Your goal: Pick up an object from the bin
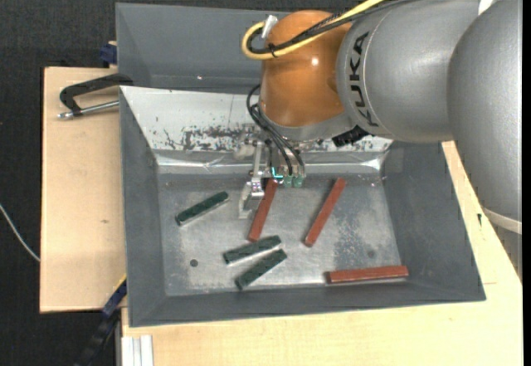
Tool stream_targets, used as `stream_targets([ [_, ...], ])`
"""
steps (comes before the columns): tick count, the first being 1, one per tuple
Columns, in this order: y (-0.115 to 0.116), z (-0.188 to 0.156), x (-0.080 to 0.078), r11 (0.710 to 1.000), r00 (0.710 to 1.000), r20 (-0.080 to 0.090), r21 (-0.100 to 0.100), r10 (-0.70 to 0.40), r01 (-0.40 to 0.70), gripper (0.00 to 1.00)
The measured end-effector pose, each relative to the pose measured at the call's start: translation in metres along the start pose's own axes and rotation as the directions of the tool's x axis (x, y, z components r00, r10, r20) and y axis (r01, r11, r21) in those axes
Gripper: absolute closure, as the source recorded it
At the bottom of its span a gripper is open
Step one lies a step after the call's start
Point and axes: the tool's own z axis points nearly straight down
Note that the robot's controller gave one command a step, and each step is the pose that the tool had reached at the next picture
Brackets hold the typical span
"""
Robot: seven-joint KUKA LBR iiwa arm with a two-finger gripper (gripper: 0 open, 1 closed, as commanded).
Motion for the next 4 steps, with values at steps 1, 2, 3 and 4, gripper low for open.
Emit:
stream_targets([
  [1,-0.001,-0.005,-0.002,1.0,1.0,0.009,-0.001,0.002,-0.002,0.0],
  [2,0.024,0.077,-0.015,0.999,0.999,0.012,-0.004,-0.038,0.038,1.0],
  [3,0.024,0.077,-0.015,0.999,0.999,0.012,-0.004,-0.037,0.037,1.0],
  [4,0.032,-0.108,-0.006,0.998,0.998,0.02,-0.006,0.065,-0.065,1.0],
])
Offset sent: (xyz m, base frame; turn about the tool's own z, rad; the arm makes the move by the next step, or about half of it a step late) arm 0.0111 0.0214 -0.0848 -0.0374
